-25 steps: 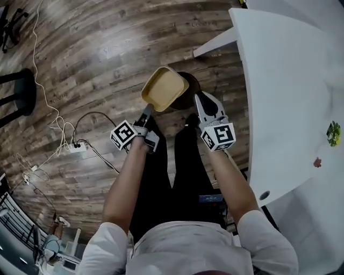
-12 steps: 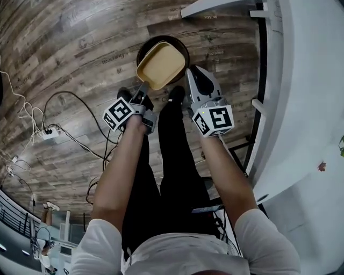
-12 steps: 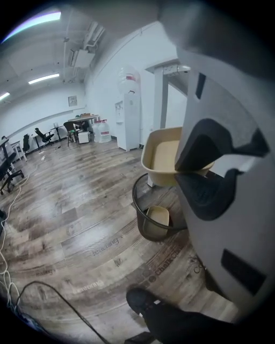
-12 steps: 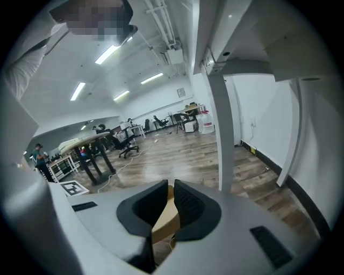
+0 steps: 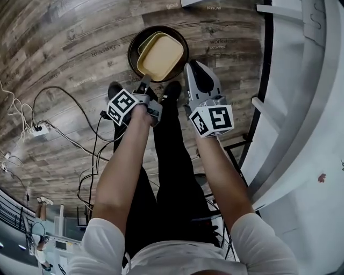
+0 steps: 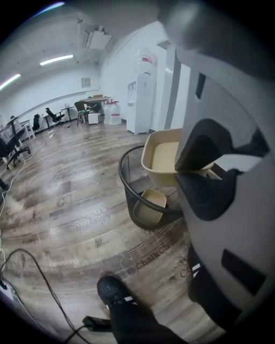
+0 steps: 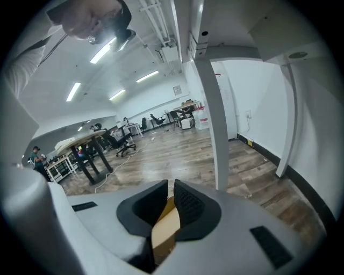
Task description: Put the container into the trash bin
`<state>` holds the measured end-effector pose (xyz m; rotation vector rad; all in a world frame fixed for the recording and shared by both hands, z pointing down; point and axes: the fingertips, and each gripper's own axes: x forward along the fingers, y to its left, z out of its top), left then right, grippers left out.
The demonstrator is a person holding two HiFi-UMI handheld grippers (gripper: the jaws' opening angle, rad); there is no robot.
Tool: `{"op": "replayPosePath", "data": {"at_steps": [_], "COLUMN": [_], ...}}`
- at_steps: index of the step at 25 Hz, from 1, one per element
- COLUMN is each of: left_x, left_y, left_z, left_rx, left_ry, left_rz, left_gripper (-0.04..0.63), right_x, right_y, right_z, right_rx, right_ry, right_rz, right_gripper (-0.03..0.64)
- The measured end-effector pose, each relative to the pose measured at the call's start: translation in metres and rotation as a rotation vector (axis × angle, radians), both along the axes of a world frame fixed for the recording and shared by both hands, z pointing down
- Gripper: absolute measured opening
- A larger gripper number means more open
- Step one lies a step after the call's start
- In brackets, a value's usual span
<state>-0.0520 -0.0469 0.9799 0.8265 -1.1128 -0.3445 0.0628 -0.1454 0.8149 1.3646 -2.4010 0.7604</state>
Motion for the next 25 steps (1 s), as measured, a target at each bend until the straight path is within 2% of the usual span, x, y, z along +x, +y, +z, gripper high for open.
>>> {"op": "replayPosePath", "data": {"at_steps": [4,8,9,10,14,18,20,22,25], "left_x": [0.006,0.005,0.005,0.005,0.012,0.017,0.018,0.017,0.006], "left_y": [0.004,0.003,0.003,0.003,0.010,0.022,0.023,0.016,-0.010], "left_z": [0.005,0.008,0.009,0.010,0.006,-0.015,-0.042,-0.080,-0.145], "left_rx": [-0.019,-0.023,-0.025,-0.027,-0.027,0.003,0.058,0.159,0.341], "left_ry": [-0.003,-0.006,-0.003,0.001,0.021,0.052,0.065,0.056,-0.008], "left_rz": [-0.090,-0.129,-0.133,-0.136,-0.109,-0.038,0.018,0.116,0.313], "left_gripper": [0.025,0.031,0.064,0.134,0.144,0.144,0.144,0.143,0.137], "right_x": [0.002,0.009,0.011,0.012,0.015,0.009,0.003,-0.003,-0.017], "right_y": [-0.001,-0.005,-0.005,-0.006,-0.006,-0.005,-0.004,-0.003,-0.008], "right_z": [-0.001,-0.003,-0.003,-0.003,-0.003,-0.017,-0.033,-0.055,-0.099], "right_rx": [0.004,0.009,0.009,0.010,0.006,0.014,0.024,0.040,0.098], "right_ry": [0.002,0.009,0.009,0.010,0.013,0.009,0.007,0.008,0.007], "right_rz": [-0.003,0.005,0.008,0.010,0.016,0.024,0.017,0.009,0.002], "right_gripper": [0.058,0.058,0.058,0.058,0.058,0.058,0.058,0.058,0.058]}}
